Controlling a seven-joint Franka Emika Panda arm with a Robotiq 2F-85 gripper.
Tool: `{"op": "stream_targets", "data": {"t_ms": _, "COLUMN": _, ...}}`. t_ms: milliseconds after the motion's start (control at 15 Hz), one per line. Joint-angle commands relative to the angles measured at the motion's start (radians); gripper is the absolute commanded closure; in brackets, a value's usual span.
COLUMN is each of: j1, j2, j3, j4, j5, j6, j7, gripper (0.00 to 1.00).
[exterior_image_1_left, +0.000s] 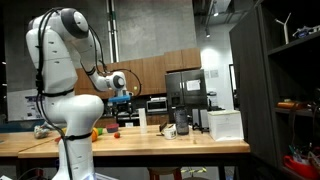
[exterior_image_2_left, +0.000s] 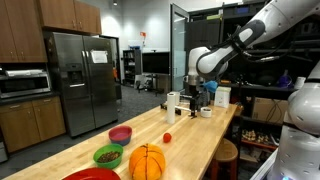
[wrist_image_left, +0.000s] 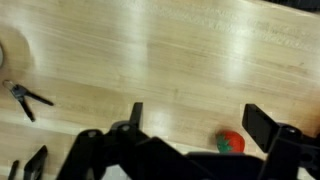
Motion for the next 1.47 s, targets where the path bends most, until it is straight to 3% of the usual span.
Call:
{"op": "stream_targets", "data": {"t_ms": 0, "j1": 0.011, "j2": 0.152, "j3": 0.026, "j4": 0.139, "j5": 0.019, "j6": 0.005, "j7": 0.014, "gripper": 0.0}}
{"op": "stream_targets", "data": {"t_ms": 733, "j1": 0.012, "j2": 0.437, "j3": 0.108, "j4": 0.451, "j5": 0.005, "j6": -0.014, "j7": 0.13, "gripper": 0.0}}
{"op": "stream_targets", "data": {"t_ms": 1400, "j1": 0.075, "j2": 0.636, "j3": 0.125, "j4": 0.69, "j5": -0.003, "j6": 0.01, "j7": 0.377, "gripper": 0.0}}
